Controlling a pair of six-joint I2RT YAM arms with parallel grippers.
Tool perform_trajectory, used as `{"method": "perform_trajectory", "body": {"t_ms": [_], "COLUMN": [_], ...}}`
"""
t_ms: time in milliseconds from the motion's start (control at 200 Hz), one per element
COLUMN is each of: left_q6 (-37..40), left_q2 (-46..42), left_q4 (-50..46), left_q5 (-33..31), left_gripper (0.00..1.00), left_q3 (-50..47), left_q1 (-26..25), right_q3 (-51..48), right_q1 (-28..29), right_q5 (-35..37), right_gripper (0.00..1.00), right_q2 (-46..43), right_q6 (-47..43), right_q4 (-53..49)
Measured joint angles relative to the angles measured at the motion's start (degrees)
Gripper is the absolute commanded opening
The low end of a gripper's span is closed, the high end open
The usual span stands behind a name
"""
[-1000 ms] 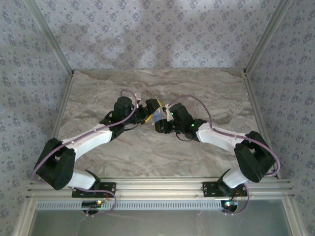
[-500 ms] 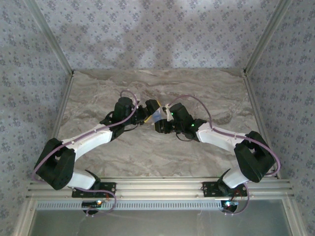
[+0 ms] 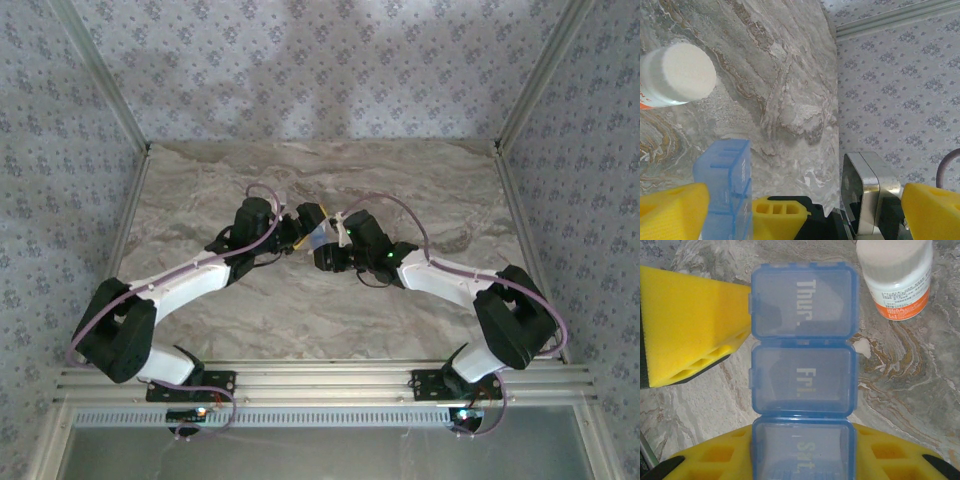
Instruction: Sort the pills into containers
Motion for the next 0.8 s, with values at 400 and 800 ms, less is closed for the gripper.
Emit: {"method": "perform_trajectory", "body": {"t_ms": [400,800], "left_q6": [0.0,-0.5], "left_q2": [0.0,0.0], "left_q4": [-0.5,-0.9], "left_q5": [-0.7,-1.5], "left_gripper": [0.98,0.98], "left_q3": [0.6,1.7], "left_q1": [-1.2,-2.4], "right_q3": [0.0,0.1], "right_q1": [0.0,0.2], "right_q5": [0.1,0.1], "right_gripper": [0.42,0.42], "right_q2": [0.7,1.0], "right_q6": [0.0,0.0], "right_q4": [0.0,0.1]}}
